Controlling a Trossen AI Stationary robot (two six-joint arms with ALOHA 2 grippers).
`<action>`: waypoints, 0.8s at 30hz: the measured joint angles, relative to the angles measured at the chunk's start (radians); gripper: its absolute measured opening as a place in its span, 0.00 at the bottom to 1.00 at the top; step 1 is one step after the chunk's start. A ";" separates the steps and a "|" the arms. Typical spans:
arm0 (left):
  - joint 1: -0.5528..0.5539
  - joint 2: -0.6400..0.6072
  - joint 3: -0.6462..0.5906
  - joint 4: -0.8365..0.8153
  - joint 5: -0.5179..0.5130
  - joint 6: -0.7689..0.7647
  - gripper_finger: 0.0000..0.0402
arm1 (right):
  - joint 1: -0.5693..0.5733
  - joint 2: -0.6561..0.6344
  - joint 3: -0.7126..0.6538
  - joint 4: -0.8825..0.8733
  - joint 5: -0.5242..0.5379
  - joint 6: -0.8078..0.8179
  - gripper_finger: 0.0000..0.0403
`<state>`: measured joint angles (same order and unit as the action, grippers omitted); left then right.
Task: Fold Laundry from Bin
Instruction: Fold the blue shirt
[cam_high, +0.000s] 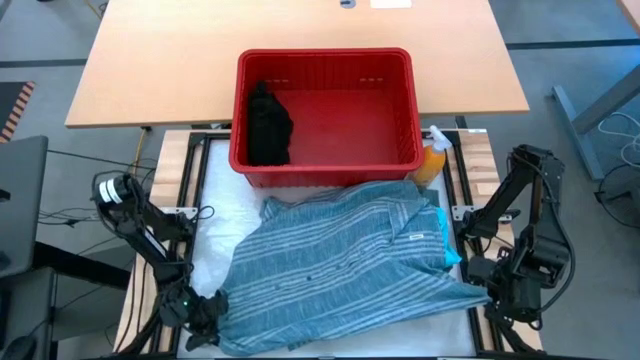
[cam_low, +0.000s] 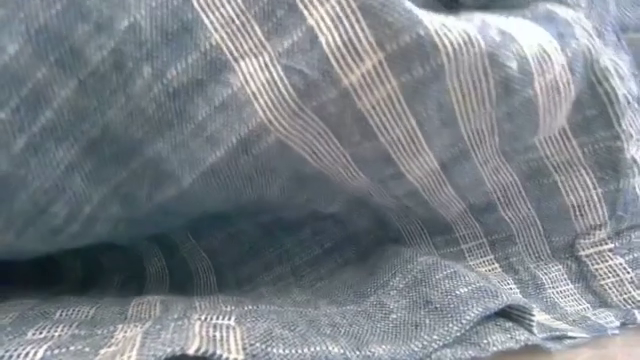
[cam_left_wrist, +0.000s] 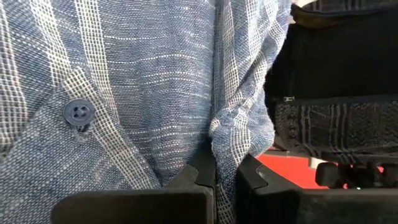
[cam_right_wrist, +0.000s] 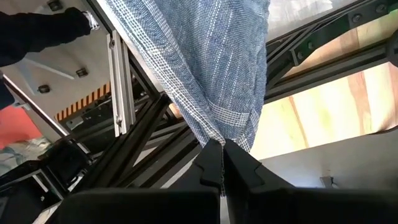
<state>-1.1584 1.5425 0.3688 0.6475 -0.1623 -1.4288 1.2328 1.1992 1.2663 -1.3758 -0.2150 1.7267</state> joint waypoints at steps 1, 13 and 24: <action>0.002 0.001 0.002 -0.002 -0.009 0.005 0.00 | -0.006 0.000 0.000 -0.001 0.000 0.000 0.05; 0.097 -0.145 0.018 -0.054 -0.078 0.212 0.00 | -0.019 -0.003 0.000 -0.004 0.001 -0.008 0.06; 0.213 -0.655 0.204 -1.166 -0.133 0.396 0.00 | -0.086 -0.001 0.000 0.038 0.027 -0.034 0.06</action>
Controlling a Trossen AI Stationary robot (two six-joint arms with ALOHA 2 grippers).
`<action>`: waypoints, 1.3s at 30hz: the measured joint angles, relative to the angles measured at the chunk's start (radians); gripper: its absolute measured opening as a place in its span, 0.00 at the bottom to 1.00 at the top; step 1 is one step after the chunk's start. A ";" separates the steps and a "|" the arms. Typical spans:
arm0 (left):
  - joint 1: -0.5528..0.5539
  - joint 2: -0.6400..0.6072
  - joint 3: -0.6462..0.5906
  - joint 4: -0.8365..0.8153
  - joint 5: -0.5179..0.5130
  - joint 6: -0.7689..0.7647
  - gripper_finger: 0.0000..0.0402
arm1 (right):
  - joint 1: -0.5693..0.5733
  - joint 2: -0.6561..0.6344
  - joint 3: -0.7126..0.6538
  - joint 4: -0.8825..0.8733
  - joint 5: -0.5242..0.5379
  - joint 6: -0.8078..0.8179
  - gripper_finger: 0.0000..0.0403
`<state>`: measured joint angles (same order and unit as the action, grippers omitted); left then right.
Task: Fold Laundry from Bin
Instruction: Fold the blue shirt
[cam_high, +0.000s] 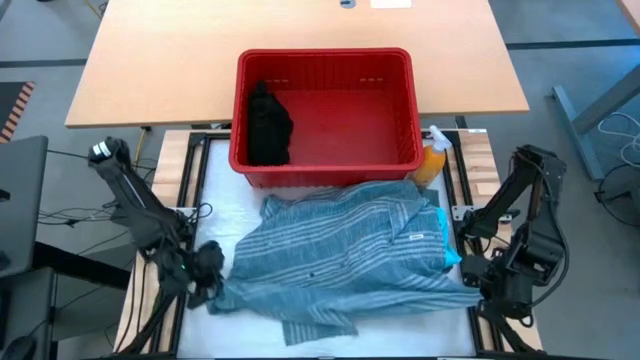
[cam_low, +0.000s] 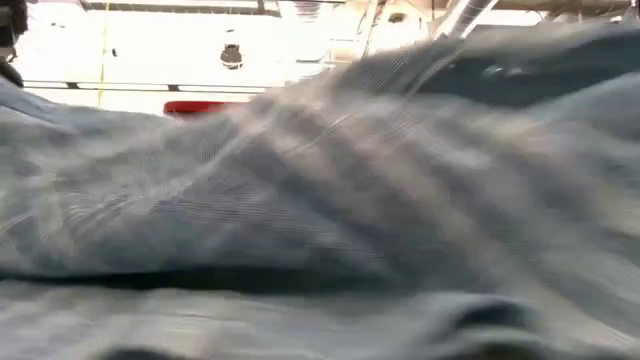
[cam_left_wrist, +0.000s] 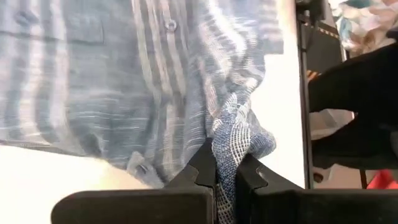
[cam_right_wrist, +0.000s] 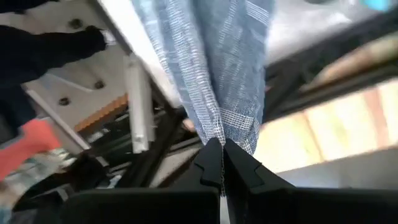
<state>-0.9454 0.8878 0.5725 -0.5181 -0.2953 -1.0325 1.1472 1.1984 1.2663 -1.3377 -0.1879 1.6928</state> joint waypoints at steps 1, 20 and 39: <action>0.001 -0.034 0.014 -0.047 0.000 0.010 0.00 | -0.014 0.004 0.000 0.022 0.000 -0.022 0.06; 0.002 -0.161 0.055 -0.282 0.069 0.026 0.00 | -0.070 0.293 0.000 0.428 -0.124 -0.176 0.09; 0.002 -0.161 0.055 -0.286 0.265 0.025 0.00 | -0.105 0.190 -0.002 0.233 0.278 0.362 0.54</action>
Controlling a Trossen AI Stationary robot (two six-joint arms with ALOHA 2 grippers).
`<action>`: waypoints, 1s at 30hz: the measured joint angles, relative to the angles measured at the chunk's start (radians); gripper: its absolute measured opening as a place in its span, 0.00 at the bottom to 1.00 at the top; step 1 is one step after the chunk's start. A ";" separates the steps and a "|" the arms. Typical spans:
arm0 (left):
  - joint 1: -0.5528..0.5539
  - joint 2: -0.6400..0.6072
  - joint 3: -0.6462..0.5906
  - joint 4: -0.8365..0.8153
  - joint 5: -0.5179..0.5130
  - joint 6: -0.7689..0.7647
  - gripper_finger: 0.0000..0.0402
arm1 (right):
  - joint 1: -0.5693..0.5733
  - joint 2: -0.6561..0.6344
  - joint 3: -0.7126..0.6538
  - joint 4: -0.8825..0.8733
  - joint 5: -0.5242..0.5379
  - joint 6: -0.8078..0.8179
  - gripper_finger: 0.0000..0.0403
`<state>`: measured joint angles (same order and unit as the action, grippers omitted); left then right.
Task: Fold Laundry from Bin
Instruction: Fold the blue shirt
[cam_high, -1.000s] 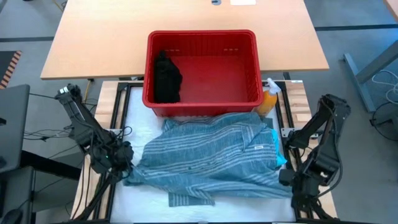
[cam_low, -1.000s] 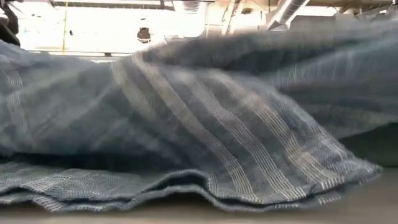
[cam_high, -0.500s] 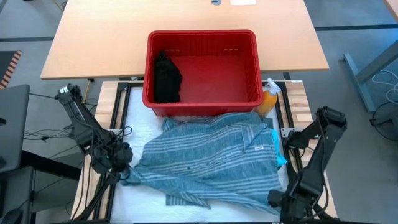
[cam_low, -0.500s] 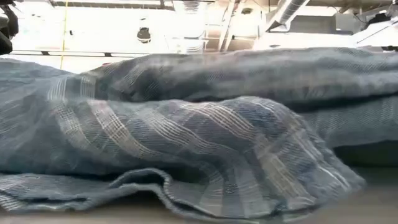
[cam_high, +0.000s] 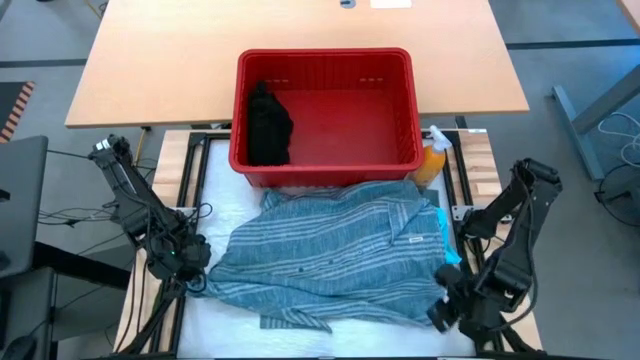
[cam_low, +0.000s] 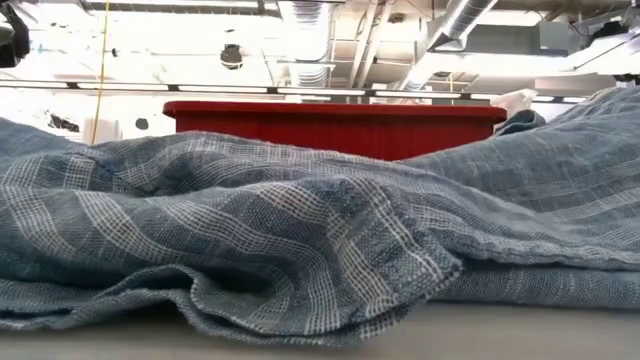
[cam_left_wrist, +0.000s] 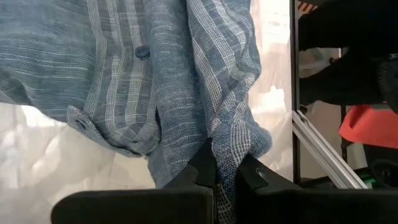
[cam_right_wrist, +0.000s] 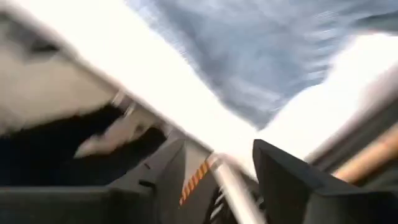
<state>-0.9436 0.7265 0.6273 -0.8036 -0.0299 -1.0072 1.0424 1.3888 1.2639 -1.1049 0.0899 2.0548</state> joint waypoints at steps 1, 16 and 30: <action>0.000 0.000 0.000 0.000 -0.001 0.000 0.00 | -0.006 0.002 -0.013 -0.025 0.000 0.041 0.56; 0.000 0.000 0.000 0.000 0.007 0.002 0.00 | -0.014 0.000 -0.377 0.176 -0.009 0.167 0.62; 0.000 0.000 0.000 0.000 -0.012 -0.089 0.00 | 0.056 0.005 -0.585 0.333 0.010 0.148 0.60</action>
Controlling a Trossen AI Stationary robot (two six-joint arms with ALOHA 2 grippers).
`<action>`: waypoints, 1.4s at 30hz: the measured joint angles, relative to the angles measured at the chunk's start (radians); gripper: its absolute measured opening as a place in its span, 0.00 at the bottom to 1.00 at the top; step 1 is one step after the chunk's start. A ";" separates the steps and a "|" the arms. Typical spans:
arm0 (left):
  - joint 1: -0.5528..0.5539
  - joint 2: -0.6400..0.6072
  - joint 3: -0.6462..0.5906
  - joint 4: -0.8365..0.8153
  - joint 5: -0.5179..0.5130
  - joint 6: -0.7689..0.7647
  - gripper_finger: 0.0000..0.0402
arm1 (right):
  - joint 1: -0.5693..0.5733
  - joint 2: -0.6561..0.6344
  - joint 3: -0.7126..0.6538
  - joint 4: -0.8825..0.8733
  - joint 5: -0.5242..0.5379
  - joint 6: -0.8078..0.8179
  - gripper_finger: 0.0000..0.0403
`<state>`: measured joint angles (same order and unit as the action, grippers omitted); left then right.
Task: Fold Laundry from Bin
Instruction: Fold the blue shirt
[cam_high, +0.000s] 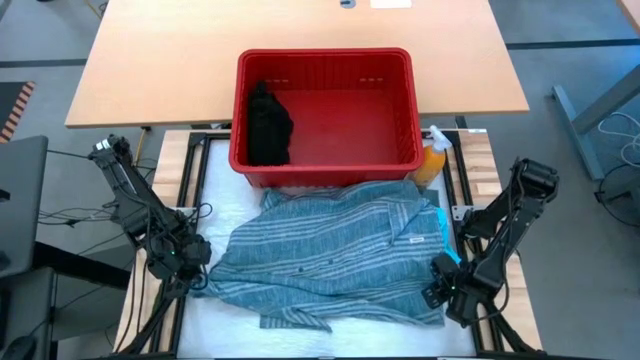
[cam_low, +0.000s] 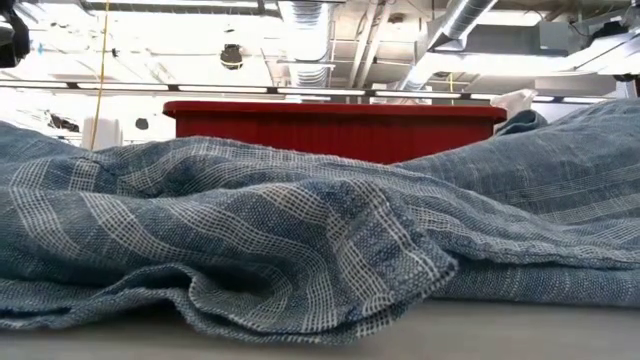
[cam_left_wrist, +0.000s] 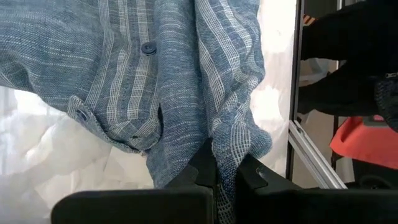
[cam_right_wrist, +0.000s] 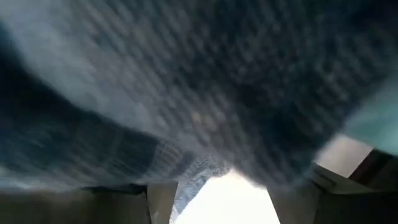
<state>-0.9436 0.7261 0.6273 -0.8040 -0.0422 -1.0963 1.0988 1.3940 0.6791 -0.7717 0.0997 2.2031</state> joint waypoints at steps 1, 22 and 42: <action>0.000 0.000 0.000 0.000 0.000 -0.007 0.00 | 0.003 0.001 -0.001 -0.005 0.014 -0.004 0.58; 0.000 -0.015 -0.001 0.113 -0.140 0.024 0.00 | -0.006 -0.179 0.302 -0.163 0.362 -0.363 0.05; 0.000 -0.106 0.523 0.112 -0.493 0.672 0.00 | -0.006 -0.406 0.905 -0.380 0.993 -1.371 0.05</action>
<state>-0.9436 0.6205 1.1501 -0.6917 -0.5350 -0.4247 1.0924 0.9876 1.5845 -1.1519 1.0928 0.8319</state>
